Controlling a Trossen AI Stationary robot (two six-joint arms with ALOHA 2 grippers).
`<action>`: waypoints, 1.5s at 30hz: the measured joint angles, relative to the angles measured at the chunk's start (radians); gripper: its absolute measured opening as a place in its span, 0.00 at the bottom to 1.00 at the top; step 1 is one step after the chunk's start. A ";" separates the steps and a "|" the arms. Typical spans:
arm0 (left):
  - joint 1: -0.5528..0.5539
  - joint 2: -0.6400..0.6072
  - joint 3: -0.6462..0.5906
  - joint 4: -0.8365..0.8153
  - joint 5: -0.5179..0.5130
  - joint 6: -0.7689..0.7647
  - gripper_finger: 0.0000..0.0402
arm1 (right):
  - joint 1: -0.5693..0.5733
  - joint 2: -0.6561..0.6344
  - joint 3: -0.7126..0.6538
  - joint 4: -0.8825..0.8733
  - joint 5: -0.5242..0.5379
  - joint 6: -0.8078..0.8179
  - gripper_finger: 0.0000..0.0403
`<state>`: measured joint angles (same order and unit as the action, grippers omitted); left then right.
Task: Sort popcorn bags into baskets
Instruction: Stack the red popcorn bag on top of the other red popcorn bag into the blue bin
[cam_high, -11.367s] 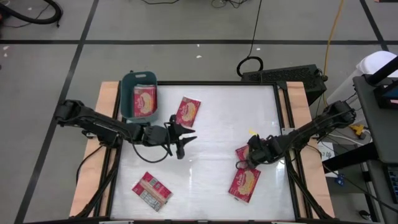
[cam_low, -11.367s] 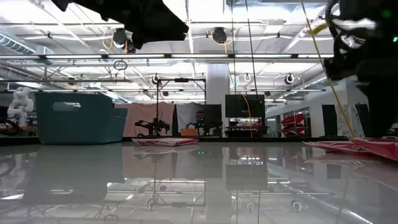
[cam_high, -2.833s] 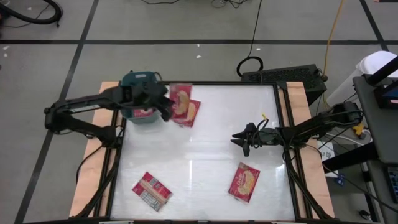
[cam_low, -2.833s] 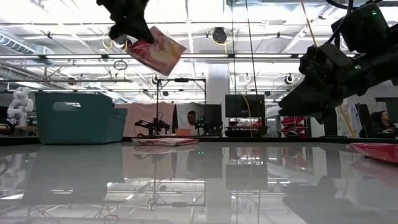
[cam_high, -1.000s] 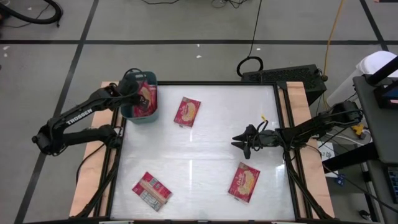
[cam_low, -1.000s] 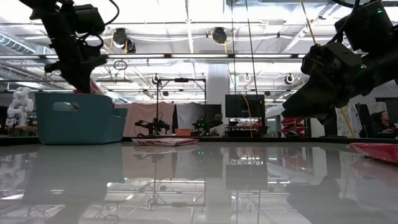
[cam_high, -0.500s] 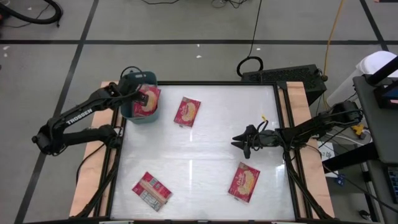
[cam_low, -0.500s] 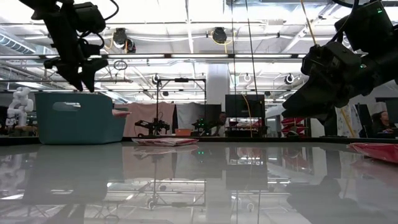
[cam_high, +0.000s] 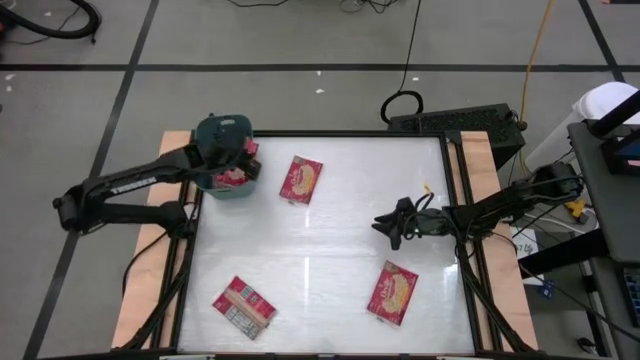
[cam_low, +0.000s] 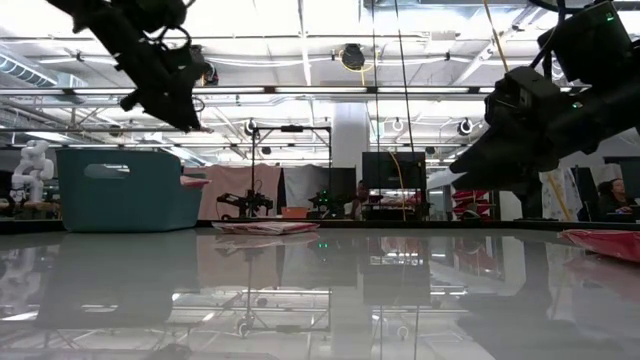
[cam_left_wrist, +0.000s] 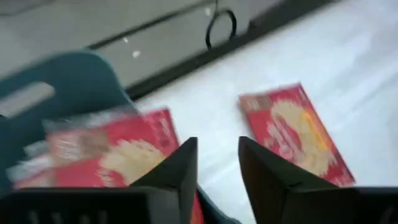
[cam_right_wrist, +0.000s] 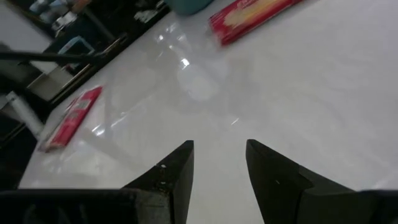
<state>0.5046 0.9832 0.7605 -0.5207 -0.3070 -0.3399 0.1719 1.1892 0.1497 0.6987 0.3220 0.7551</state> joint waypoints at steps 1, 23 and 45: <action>-0.010 0.024 0.000 0.000 -0.001 -0.002 0.27 | 0.000 0.000 0.000 0.000 0.017 0.001 0.35; 0.180 0.206 0.000 -0.143 -0.243 -0.042 0.05 | 0.053 0.000 0.000 0.000 -0.007 0.029 0.35; 0.271 0.282 0.002 -0.070 -0.046 0.052 0.01 | 0.053 0.000 0.000 -0.031 0.045 0.079 0.35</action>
<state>0.7753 1.2656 0.7620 -0.5906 -0.3534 -0.2880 0.2245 1.1892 0.1501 0.6678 0.3673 0.8344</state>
